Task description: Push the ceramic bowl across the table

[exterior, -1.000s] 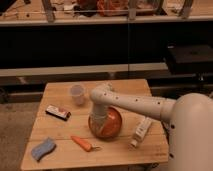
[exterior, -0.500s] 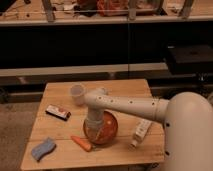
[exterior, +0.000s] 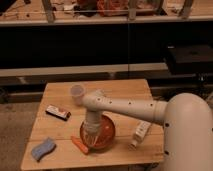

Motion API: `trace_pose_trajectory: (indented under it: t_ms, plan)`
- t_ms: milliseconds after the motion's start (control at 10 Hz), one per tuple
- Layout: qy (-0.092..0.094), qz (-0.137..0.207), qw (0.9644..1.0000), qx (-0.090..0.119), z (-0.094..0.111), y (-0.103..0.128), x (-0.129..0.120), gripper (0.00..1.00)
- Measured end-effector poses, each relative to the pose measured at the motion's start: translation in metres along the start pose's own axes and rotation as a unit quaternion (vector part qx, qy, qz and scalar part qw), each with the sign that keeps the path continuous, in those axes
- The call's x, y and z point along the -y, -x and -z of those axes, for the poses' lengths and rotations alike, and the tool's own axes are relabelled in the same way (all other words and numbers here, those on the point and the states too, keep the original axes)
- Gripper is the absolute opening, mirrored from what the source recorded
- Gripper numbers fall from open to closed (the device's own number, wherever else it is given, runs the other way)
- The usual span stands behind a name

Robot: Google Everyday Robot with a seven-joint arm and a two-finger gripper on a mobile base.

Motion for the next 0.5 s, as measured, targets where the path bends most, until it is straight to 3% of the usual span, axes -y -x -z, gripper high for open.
trace_pose_trajectory:
  t_ms: [200, 300, 400, 500]
  plan:
    - [0.003, 0.018, 0.9996, -0.022, -0.007, 0.009, 0.001, 0.0]
    - [0.005, 0.026, 0.9981, -0.056, -0.012, 0.012, 0.0, 0.0]
    - [0.004, 0.029, 0.9968, -0.075, -0.014, 0.013, 0.001, 0.0]
    - [0.002, 0.027, 0.9963, -0.081, -0.016, 0.011, 0.0, 0.0]
